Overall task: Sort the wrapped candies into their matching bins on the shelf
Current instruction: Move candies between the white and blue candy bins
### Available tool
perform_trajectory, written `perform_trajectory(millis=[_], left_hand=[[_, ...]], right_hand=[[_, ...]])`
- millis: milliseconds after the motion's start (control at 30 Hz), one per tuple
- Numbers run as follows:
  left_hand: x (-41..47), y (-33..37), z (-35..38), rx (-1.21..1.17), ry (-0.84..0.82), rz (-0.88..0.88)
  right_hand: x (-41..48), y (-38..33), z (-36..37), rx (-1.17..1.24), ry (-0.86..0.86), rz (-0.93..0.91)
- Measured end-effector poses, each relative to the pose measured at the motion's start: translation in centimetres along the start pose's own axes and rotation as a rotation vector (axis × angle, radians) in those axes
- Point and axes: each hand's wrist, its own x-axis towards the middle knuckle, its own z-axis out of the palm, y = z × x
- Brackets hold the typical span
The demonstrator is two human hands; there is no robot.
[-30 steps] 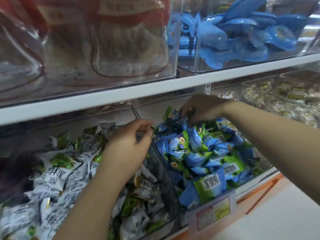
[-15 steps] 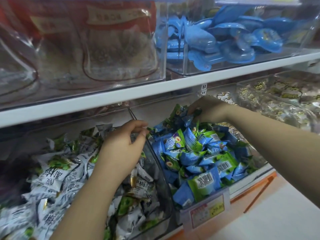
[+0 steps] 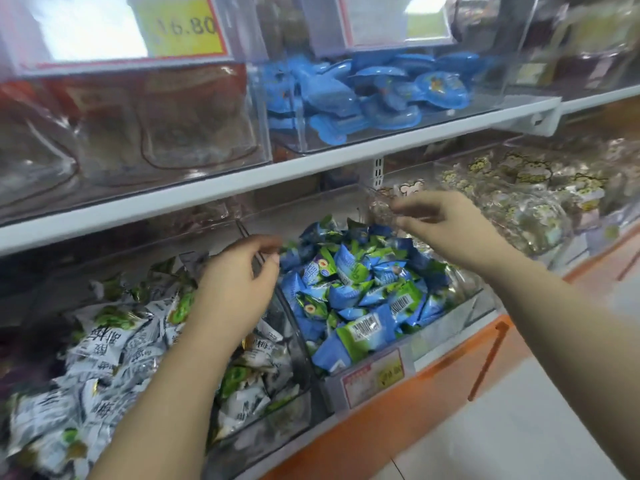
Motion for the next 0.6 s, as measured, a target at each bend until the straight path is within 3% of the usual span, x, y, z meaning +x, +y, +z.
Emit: perform_trajectory(millis=[233, 400, 600], left_hand=[[0.0, 4.1, 2.2, -0.031, -0.153, 0.217], [4.1, 9.2, 5.8, 0.081, -0.467, 0.416], [10.6, 11.2, 11.3, 0.097, -0.71, 0.393]], right_hand=[[-2.9, 4.0, -2.6, -0.005, 0.236, 0.16], [-2.4, 5.7, -3.3, 0.134, 0.14, 0.207], [-1.7, 7.4, -4.8, 0.251, -0.021, 0.209]])
